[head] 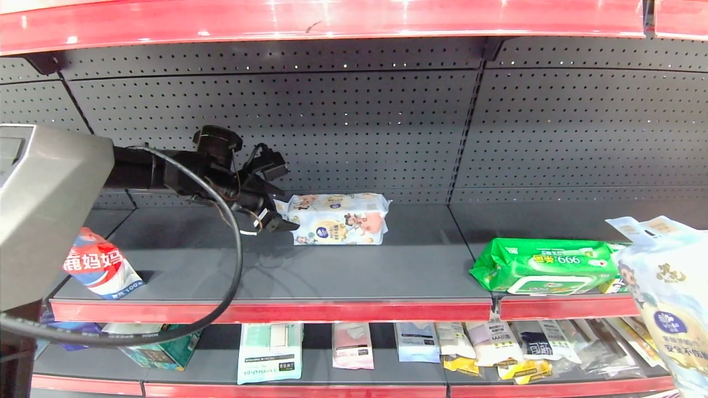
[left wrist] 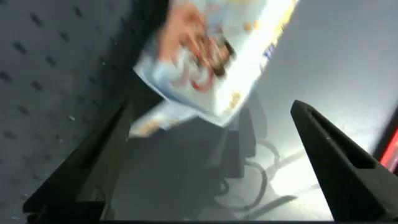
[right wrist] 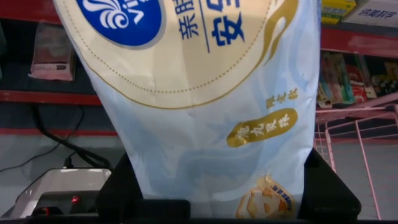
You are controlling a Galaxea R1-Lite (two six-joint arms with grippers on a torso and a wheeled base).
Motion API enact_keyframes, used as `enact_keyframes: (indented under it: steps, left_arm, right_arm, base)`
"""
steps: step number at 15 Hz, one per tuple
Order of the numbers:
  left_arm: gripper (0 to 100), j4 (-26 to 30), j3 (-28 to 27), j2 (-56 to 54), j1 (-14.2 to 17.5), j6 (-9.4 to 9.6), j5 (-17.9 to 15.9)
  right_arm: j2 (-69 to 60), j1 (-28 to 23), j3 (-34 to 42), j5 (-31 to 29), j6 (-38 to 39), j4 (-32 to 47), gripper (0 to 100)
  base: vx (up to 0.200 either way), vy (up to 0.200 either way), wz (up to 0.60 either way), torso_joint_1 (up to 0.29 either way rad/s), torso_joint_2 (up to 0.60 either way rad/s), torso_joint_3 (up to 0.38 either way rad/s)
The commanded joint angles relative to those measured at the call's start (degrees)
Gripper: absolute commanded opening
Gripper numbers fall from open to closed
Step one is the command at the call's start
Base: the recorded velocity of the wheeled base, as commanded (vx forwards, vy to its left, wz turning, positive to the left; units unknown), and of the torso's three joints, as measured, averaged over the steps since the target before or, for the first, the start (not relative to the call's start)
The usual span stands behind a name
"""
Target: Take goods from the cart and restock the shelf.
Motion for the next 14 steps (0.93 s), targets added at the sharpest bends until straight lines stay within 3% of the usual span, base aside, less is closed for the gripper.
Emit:
enact_keyframes:
  steps: [1,10,14]
  left_arm:
    - [100,2.1,-7.5,3.6,0.0,0.47,-0.1]
    - [100,6.5,-15.0,8.6,-2.1,0.65,-0.2]
    - [100,11.7,-16.0,14.5,-3.6,0.65,-0.2]
  right_arm:
    - [-0.1,0.0,0.2,-0.1,0.0,0.0,0]
    - [-0.2,-0.1,0.9,-0.4,-0.1,0.0,0]
    - [0.0,0.0,0.8,-0.4,-0.1,0.0,0]
  base:
    - [0.0,0.0,0.0,0.0,0.0,0.0]
    - [0.0,0.0,0.0,0.0,0.0,0.0]
    - [0.0,0.0,0.0,0.0,0.0,0.0]
